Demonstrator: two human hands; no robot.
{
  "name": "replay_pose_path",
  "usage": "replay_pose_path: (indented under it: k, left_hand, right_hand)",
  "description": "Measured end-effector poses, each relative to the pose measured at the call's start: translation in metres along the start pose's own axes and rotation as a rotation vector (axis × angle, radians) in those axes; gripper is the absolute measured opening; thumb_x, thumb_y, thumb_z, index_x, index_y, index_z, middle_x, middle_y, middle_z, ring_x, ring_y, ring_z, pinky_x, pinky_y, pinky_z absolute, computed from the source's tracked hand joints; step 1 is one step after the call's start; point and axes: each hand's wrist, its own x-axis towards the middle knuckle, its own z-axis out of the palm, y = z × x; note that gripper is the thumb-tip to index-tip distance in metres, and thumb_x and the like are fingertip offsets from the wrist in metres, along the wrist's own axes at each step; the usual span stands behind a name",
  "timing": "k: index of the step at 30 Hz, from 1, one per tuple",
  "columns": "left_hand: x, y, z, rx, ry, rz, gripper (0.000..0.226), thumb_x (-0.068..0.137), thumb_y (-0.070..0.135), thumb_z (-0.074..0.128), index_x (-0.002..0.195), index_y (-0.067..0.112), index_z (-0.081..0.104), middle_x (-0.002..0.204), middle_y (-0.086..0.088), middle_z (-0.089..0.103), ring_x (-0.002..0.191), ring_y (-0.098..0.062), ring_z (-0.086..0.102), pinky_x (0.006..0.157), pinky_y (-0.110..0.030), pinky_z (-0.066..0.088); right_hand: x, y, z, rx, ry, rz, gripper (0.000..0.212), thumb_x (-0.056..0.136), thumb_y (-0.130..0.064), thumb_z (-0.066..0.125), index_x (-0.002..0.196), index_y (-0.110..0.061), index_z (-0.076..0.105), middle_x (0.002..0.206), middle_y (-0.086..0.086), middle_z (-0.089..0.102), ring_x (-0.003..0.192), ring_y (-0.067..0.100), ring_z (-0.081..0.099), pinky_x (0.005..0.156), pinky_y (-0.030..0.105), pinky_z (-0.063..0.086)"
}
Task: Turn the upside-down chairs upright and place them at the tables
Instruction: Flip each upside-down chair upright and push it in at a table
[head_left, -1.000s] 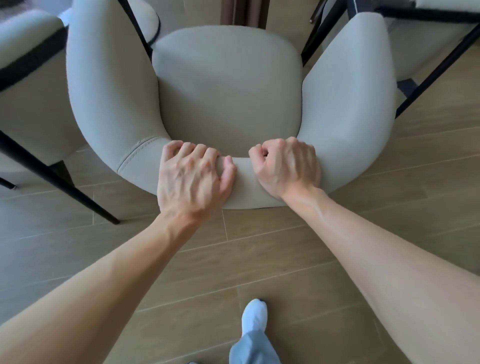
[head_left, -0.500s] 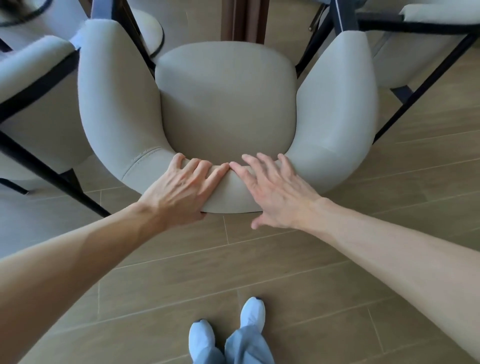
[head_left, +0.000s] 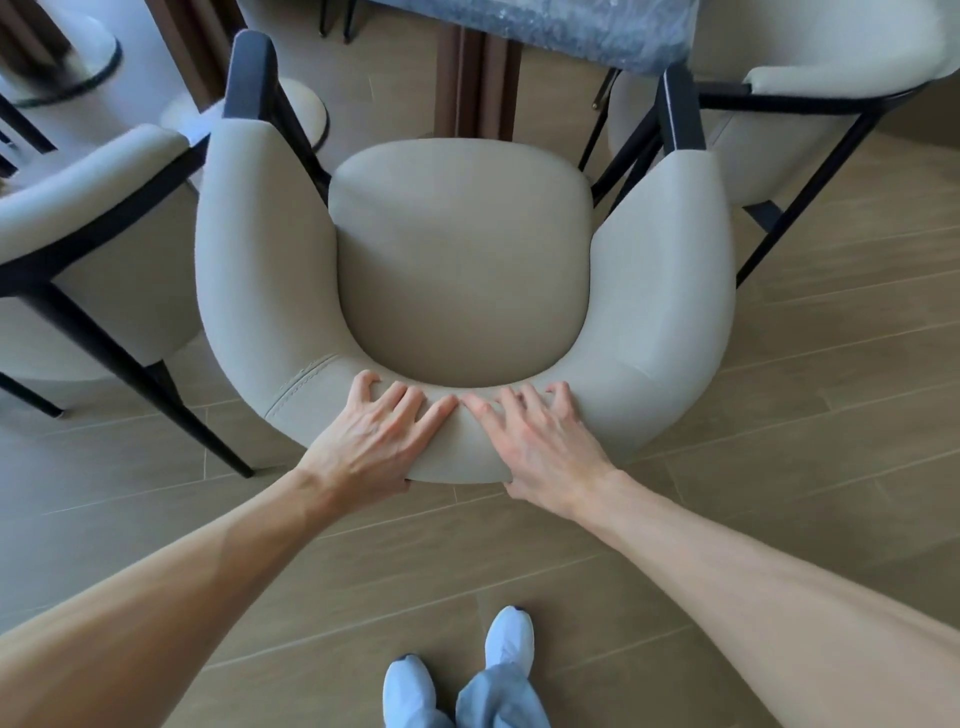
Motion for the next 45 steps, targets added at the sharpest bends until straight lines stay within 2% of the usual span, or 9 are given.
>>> replay_pose_path:
  k: [4, 9, 14, 18, 26, 35, 40, 43, 45]
  left_hand:
    - [-0.017, 0.007, -0.004, -0.02, 0.007, 0.019, 0.096, 0.049, 0.027, 0.084, 0.134, 0.008, 0.043, 0.095, -0.012, 0.064, 0.081, -0.033, 0.062, 0.084, -0.054, 0.049]
    - [-0.021, 0.018, -0.014, -0.072, -0.005, 0.006, 0.099, 0.048, 0.032, 0.086, 0.133, 0.009, 0.041, 0.092, -0.009, 0.064, 0.081, -0.031, 0.062, 0.083, -0.053, 0.05]
    - [-0.017, 0.015, -0.017, -0.067, -0.038, 0.001, 0.094, 0.048, 0.035, 0.086, 0.131, 0.008, 0.052, 0.093, -0.009, 0.063, 0.082, -0.03, 0.062, 0.083, -0.053, 0.051]
    - [0.003, -0.003, -0.024, -0.081, -0.075, -0.014, 0.085, 0.054, 0.035, 0.08, 0.132, 0.011, 0.057, 0.097, -0.007, 0.064, 0.088, -0.03, 0.064, 0.086, -0.052, 0.049]
    - [0.062, -0.057, -0.029, -0.103, -0.125, -0.055, 0.09, 0.062, 0.049, 0.067, 0.144, 0.022, 0.041, 0.109, 0.001, 0.057, 0.104, -0.023, 0.058, 0.098, -0.044, 0.04]
    - [0.114, -0.103, -0.02, -0.14, -0.13, -0.076, 0.094, 0.055, 0.06, 0.068, 0.139, 0.031, 0.036, 0.109, 0.007, 0.054, 0.106, -0.019, 0.056, 0.095, -0.04, 0.042]
    - [0.114, -0.108, -0.012, -0.145, -0.047, -0.052, 0.092, 0.051, 0.062, 0.066, 0.135, 0.031, 0.04, 0.103, 0.007, 0.055, 0.099, -0.02, 0.058, 0.092, -0.039, 0.043]
    - [0.117, -0.105, -0.021, -0.191, -0.149, -0.106, 0.104, 0.052, 0.079, 0.061, 0.141, 0.032, 0.035, 0.114, 0.007, 0.056, 0.11, -0.02, 0.056, 0.101, -0.038, 0.038]
    - [0.12, -0.097, -0.034, -0.274, -0.254, -0.185, 0.115, 0.052, 0.093, 0.052, 0.146, 0.03, 0.033, 0.127, 0.007, 0.053, 0.123, -0.018, 0.049, 0.109, -0.038, 0.03]
  right_hand:
    - [-0.015, -0.018, -0.001, 0.037, -0.027, 0.02, 0.112, 0.072, -0.035, 0.083, 0.156, -0.02, 0.01, 0.125, 0.011, 0.048, 0.111, 0.031, 0.051, 0.094, 0.052, 0.038]
    - [-0.026, -0.012, -0.011, 0.042, -0.056, -0.002, 0.112, 0.072, -0.034, 0.083, 0.156, -0.021, 0.01, 0.123, 0.011, 0.048, 0.11, 0.031, 0.051, 0.093, 0.052, 0.039]
    - [-0.022, -0.01, -0.016, 0.053, -0.075, -0.001, 0.111, 0.071, -0.033, 0.084, 0.155, -0.021, 0.012, 0.122, 0.011, 0.048, 0.109, 0.031, 0.051, 0.093, 0.052, 0.038]
    - [-0.001, 0.006, -0.027, 0.063, -0.055, 0.01, 0.109, 0.068, -0.035, 0.084, 0.154, -0.023, 0.018, 0.12, 0.008, 0.05, 0.107, 0.03, 0.053, 0.089, 0.048, 0.039]
    - [0.063, 0.048, -0.044, 0.119, -0.036, 0.042, 0.098, 0.064, -0.038, 0.084, 0.144, -0.023, 0.028, 0.119, 0.006, 0.051, 0.11, 0.029, 0.054, 0.091, 0.049, 0.04]
    - [0.118, 0.082, -0.054, 0.152, -0.059, 0.064, 0.098, 0.061, -0.04, 0.084, 0.143, -0.024, 0.031, 0.122, 0.005, 0.052, 0.115, 0.028, 0.052, 0.096, 0.048, 0.036]
    - [0.123, 0.085, -0.051, 0.135, -0.042, 0.041, 0.097, 0.061, -0.042, 0.083, 0.141, -0.025, 0.032, 0.118, 0.006, 0.052, 0.111, 0.028, 0.052, 0.095, 0.048, 0.037]
    - [0.122, 0.085, -0.058, 0.133, -0.056, 0.043, 0.101, 0.065, -0.045, 0.083, 0.147, -0.025, 0.027, 0.124, 0.006, 0.052, 0.116, 0.028, 0.052, 0.098, 0.047, 0.037]
    - [0.116, 0.082, -0.067, 0.185, -0.097, 0.062, 0.107, 0.07, -0.055, 0.08, 0.153, -0.022, 0.021, 0.136, 0.008, 0.048, 0.127, 0.029, 0.047, 0.108, 0.048, 0.032]
